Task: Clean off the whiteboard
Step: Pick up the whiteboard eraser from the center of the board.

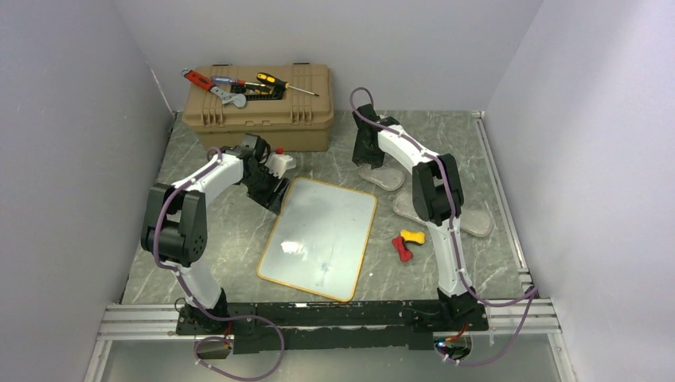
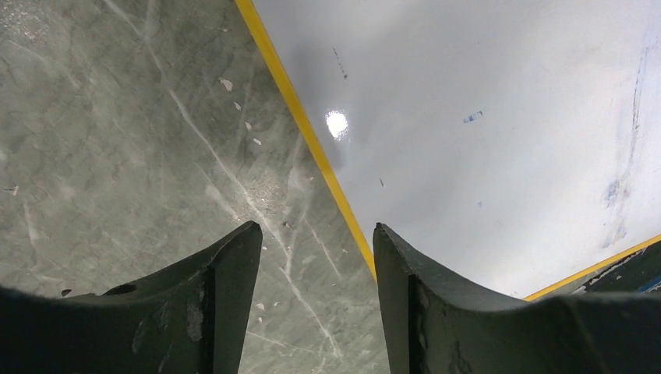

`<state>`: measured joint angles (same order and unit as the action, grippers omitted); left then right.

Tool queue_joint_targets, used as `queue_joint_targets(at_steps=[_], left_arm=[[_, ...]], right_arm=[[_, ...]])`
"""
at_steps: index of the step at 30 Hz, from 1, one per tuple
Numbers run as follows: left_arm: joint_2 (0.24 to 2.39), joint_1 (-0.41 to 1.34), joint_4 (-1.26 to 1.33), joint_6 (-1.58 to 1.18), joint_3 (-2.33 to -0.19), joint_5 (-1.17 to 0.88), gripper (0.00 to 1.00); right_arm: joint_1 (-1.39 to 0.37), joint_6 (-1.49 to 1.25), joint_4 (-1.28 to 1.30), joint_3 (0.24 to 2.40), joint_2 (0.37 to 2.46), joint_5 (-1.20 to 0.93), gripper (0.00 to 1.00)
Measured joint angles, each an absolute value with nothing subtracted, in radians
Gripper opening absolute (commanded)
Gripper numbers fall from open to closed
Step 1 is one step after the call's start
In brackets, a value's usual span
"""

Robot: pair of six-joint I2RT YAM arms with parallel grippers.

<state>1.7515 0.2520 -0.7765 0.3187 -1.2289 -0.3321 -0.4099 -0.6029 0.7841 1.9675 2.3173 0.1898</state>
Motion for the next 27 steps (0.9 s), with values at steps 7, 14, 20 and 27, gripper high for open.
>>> queue_joint_targets(at_steps=[7, 14, 20, 27], left_arm=[[1.752, 0.252, -0.775, 0.319, -1.229, -0.332, 0.6], [1.757, 0.252, -0.775, 0.319, -1.229, -0.333, 0.6], [1.772, 0.252, -0.771, 0.318, -1.228, -0.333, 0.61], [1.774, 0.252, -0.769, 0.318, -1.228, -0.332, 0.61]], right_arm=[[-0.412, -0.612, 0.777, 1.967, 2.315, 0.181, 0.55], [-0.421, -0.623, 0.767, 1.935, 2.244, 0.203, 0.63], [-0.426, -0.633, 0.755, 1.94, 2.218, 0.199, 0.59], [-0.436, -0.649, 0.761, 1.967, 2.271, 0.177, 0.52]])
